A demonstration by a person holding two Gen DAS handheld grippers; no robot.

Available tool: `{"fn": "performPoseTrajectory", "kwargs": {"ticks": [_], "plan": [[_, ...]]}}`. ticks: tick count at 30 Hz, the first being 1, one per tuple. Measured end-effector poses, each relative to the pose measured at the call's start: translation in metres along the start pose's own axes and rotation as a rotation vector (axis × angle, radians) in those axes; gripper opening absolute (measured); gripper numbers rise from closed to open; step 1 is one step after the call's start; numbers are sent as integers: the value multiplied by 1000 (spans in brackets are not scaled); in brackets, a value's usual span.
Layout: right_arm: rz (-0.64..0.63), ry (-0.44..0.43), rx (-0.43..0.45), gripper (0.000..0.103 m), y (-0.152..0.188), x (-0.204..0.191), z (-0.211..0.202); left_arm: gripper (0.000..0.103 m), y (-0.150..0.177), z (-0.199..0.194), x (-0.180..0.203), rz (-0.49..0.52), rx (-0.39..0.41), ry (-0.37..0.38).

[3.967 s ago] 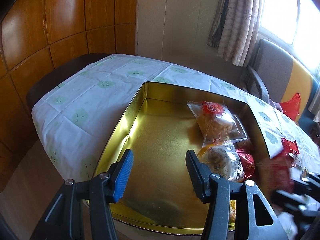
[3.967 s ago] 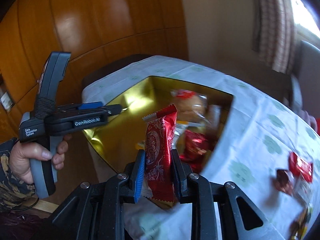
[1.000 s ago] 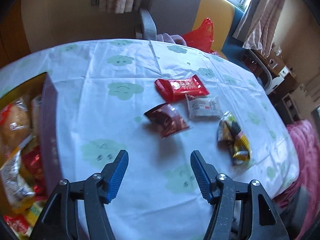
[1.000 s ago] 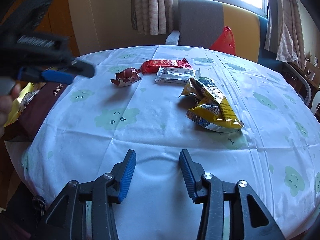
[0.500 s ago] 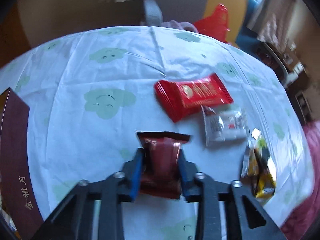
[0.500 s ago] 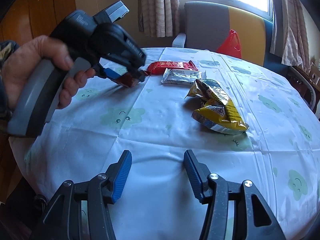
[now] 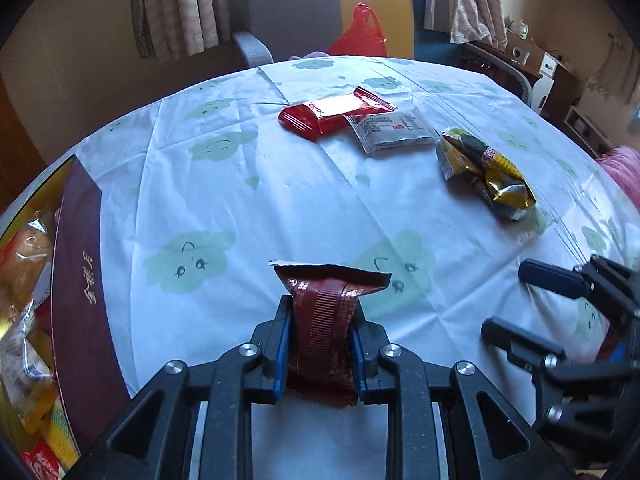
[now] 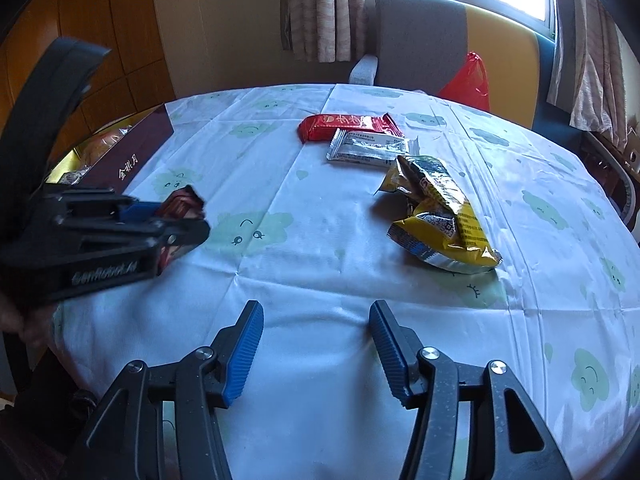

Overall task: Organize snacks
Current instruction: 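Grasp the yellow snack bag with the right gripper while the left gripper holds the candy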

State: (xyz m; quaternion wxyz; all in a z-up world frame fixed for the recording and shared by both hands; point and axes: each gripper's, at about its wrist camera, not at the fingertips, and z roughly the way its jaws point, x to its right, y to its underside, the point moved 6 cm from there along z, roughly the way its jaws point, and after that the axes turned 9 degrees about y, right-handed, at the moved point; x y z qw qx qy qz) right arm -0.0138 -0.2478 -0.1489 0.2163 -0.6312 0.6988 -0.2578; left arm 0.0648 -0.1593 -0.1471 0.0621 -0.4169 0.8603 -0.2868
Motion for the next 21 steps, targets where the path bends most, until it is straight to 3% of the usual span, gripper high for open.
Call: {"fn": "performPoseTrajectory", "kwargs": {"ticks": [4,14,21], "plan": [[27,2,-33,55,-5,7,-1,25,0,1,-2,1,16,16],[105,87,2,55,-37,53,-14,25,5,-2,-4,-17,57,40],[91,103,-45,56,-60,76,17,26,6,-2,-4,-18,66,41]]}}
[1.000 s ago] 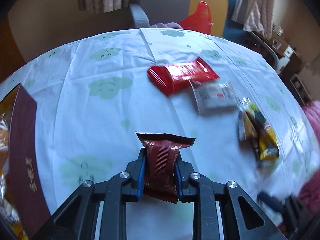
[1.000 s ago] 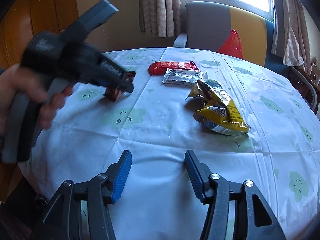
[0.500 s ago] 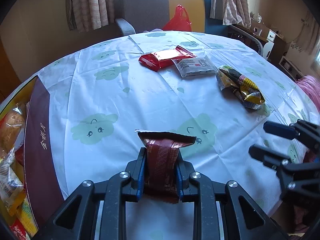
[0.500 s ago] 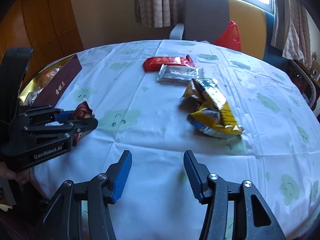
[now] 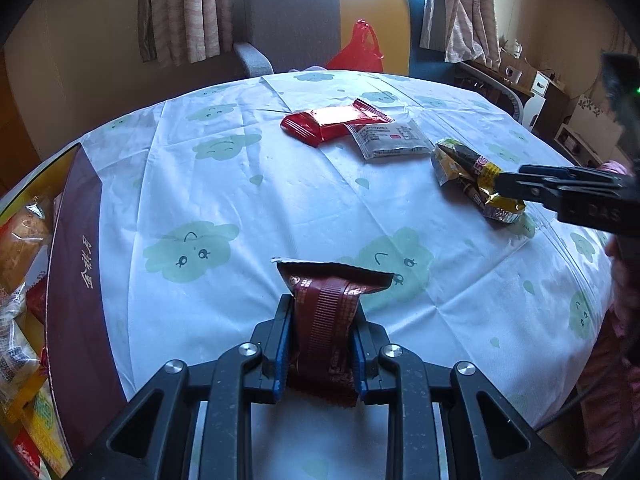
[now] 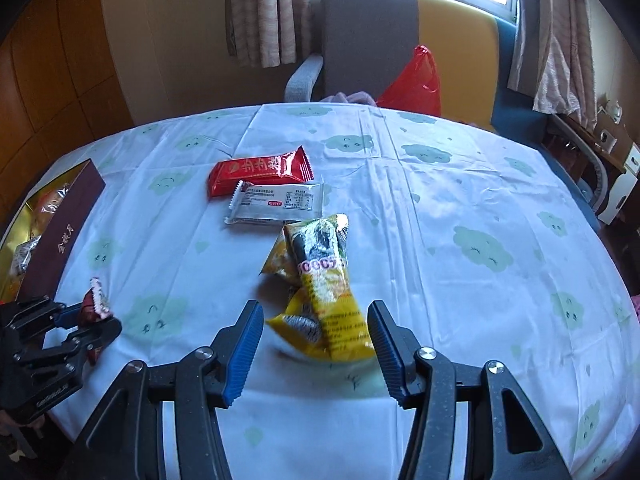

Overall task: Organize snacks
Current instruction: 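Grasp the yellow snack bag with the right gripper while the left gripper holds the candy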

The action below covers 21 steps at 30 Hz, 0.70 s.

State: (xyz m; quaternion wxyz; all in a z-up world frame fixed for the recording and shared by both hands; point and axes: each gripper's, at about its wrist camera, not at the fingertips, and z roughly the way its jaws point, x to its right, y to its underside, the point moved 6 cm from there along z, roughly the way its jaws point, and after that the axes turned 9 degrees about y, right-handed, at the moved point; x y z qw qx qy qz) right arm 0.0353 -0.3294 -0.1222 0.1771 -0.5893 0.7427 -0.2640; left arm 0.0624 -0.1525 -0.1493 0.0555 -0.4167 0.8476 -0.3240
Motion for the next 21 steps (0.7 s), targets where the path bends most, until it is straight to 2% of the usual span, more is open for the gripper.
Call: {"fn": "performPoseTrajectory", "kwargs": {"ticks": [7,9,11,15,21], "plan": [[-111,11,-69,56,-13,-10,40,26,0,0,0,-4,2,1],[-127,-2,-105,37,-9,-15,48,26,0,0,-1,-7,3,2],[-137,-23,-80,32,-7,-23,41,26,0,0,-1,-7,5,-1],[-202,-44,-38,33,9,-49,26,26,1,0,0,-6,8,-8],[-130,-66,16,37,17,-51,23,27,1,0,0,-11,15,-20]]}}
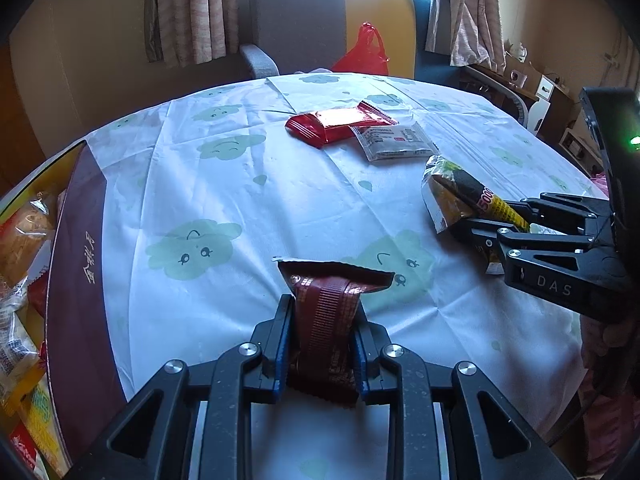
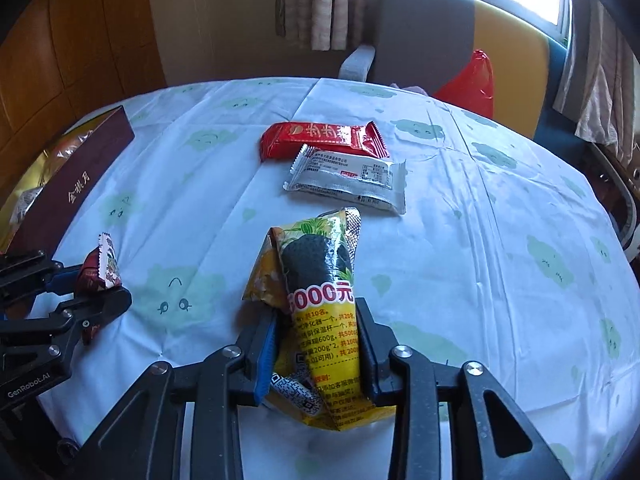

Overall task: Organize snacks
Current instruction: 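Grasp the yellow snack bag with the right gripper while the left gripper holds the candy, then carry the dark red candy toward the gold tin with the left gripper while the right holds the yellow bag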

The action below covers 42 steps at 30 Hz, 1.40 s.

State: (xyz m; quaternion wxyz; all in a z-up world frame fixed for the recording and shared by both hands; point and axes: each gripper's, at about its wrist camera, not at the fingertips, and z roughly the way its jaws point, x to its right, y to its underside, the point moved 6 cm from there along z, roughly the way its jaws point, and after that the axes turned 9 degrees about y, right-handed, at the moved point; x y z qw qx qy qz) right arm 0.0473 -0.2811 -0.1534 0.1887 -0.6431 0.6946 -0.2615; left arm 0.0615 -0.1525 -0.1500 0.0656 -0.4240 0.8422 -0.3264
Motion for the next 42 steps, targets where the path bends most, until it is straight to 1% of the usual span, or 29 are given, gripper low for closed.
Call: {"fn": "performPoseTrajectory", "kwargs": {"ticks": [6,13,42], "plan": [[-2,8,70,37,3,1,-1,27,0,0,1,-1,3,-7],[4,11,94,37,5,0,-2,27,0,0,1,-2,3,-14],[11,9,108,37,6,1,-5,26,0,0,0,-1,1,-19]]}}
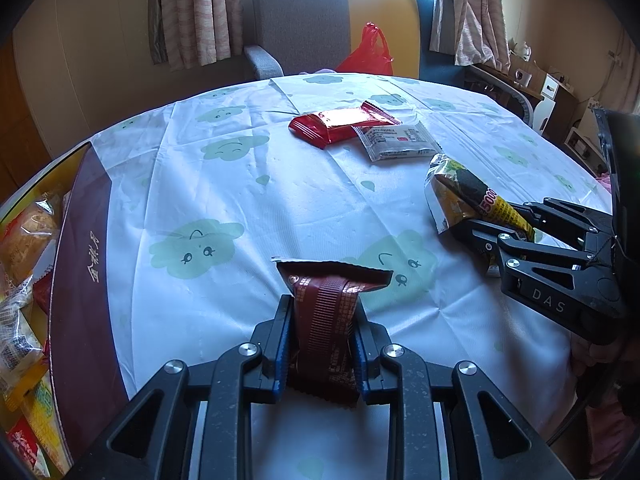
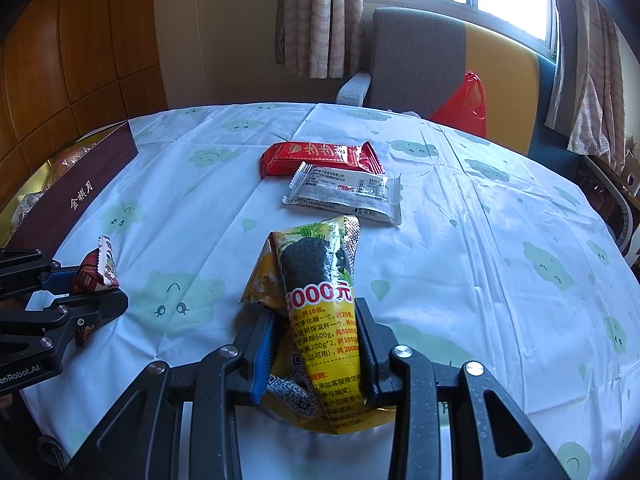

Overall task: Organize snacks
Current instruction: 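Carry the dark red candy toward the gold tin with the left gripper while the right holds the yellow bag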

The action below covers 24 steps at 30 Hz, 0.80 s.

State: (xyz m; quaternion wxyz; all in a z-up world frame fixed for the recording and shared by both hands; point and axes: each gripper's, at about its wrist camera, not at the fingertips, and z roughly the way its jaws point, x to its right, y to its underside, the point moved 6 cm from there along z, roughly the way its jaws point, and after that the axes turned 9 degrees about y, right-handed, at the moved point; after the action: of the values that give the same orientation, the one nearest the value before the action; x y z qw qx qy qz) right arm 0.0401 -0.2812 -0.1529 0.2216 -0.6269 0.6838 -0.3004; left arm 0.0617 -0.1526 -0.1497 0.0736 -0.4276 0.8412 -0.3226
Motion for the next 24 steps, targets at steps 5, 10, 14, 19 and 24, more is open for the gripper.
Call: {"fn": "performPoseTrajectory", "kwargs": {"ticks": [5,10,14,19,24], "plan": [[6,-4,4,37,-1,1,0,24,-2,-1,1,10,-12,-6],[12,-8,7,37,-1,1,0,23,-8,-20,8,15,18,15],[10,-5,7,37,-1,1,0,23,-19,-48,16,32,64,18],[6,4,8,36,-1,1,1,23,-27,-74,8,-3,98,6],[1,18,10,36,0,-2,0,23,-27,-92,-7,-39,123,-17]]}}
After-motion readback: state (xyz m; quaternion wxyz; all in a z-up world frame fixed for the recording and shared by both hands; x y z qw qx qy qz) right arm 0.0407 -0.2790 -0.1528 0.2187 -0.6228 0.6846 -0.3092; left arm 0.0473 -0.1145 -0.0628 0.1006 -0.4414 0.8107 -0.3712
